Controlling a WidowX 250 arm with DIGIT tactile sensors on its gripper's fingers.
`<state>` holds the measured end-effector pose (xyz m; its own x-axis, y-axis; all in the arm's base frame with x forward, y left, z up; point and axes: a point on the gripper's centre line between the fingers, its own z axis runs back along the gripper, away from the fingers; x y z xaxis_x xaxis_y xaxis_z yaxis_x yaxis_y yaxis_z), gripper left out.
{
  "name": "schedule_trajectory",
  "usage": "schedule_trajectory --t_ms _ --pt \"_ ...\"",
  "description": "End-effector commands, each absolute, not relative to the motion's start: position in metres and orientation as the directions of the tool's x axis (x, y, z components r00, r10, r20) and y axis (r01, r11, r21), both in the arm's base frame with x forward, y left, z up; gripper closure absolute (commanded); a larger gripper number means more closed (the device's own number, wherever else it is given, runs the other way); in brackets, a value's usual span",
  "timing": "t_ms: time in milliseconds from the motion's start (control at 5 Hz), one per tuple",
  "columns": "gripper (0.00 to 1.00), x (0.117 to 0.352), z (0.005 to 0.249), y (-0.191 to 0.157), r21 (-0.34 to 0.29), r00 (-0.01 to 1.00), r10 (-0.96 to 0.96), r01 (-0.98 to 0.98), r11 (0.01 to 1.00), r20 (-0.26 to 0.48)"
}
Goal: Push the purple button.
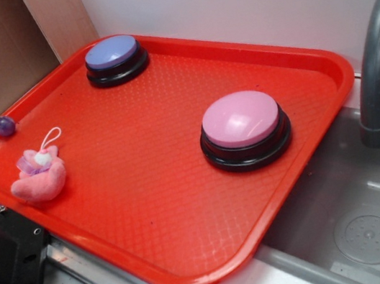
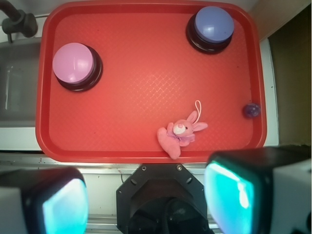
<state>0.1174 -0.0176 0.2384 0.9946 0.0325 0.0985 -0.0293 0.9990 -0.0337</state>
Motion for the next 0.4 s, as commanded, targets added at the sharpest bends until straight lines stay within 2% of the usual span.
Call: schedule_trajectory --t_ms 0,200 --pt "0.00 0.117 0.238 -0.018 -0.034 0.995 0.032 -0.029 0.999 0.099" --pt "0.00 0.160 0.213 0.022 0.022 0.984 0.170 -0.171 0.985 0.051"
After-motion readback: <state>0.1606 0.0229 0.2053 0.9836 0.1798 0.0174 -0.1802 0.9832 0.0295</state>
